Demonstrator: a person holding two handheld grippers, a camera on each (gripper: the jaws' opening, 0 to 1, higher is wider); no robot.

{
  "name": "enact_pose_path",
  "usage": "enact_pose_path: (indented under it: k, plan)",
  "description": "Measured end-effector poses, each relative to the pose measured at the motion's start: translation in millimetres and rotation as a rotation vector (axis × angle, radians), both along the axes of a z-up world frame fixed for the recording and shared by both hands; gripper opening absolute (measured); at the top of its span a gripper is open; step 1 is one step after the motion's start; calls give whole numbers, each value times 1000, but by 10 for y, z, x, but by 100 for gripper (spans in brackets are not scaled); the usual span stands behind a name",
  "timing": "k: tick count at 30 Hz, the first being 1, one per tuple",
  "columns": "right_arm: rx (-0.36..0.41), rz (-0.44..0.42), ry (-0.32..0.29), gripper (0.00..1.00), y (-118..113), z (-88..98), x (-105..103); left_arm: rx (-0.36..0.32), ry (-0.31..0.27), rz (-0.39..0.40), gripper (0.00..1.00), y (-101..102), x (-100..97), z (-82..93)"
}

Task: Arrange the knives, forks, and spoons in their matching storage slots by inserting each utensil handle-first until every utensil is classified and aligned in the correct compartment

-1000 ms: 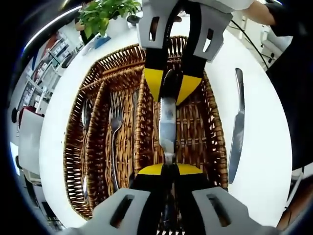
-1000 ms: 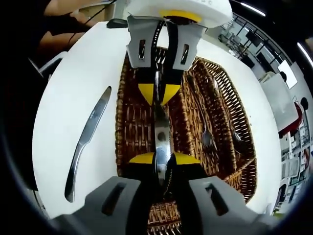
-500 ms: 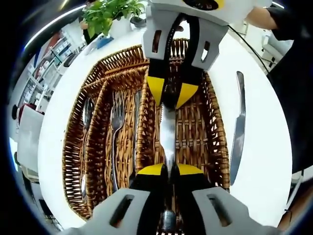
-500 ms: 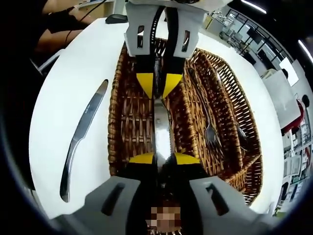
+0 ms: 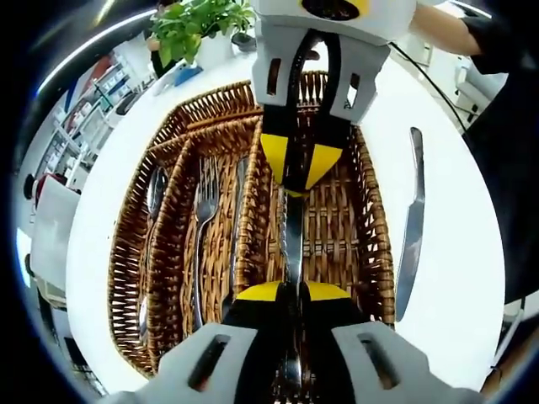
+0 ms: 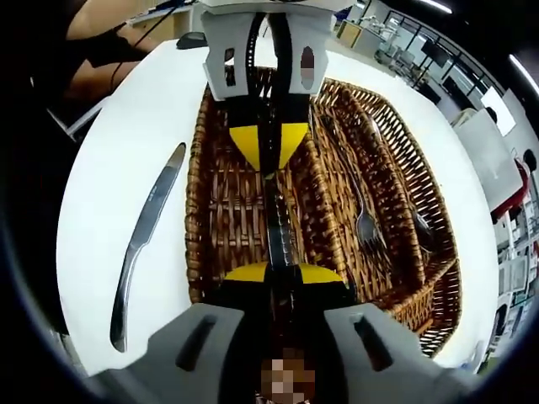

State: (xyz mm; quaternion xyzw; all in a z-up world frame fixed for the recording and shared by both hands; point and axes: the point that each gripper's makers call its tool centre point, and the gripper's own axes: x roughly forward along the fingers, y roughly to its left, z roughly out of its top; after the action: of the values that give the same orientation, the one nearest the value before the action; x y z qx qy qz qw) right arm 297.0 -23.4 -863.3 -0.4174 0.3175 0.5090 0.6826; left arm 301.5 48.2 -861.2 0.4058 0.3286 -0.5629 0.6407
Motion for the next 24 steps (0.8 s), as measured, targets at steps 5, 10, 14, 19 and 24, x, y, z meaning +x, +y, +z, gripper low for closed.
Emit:
enact_pose_path:
  k: [5,10,14,19,24]
  plan:
    - [16,-44,16,16,-31,19,6,2,-10,4,15,5,-31,14]
    - [25,-62,-5,18,-36,24,4,-71,-65,60,15,-36,28,175]
    - [41,-76,4,18,-44,52,-19,-82,-71,63,19,-29,-6,243]
    - [136,-154,12,18,-44,202,-20,-148,-62,135,20,-24,-26,360]
    - [205,-225,-4,23,-87,317,-30,-253,-58,245,23,-26,-4,485]
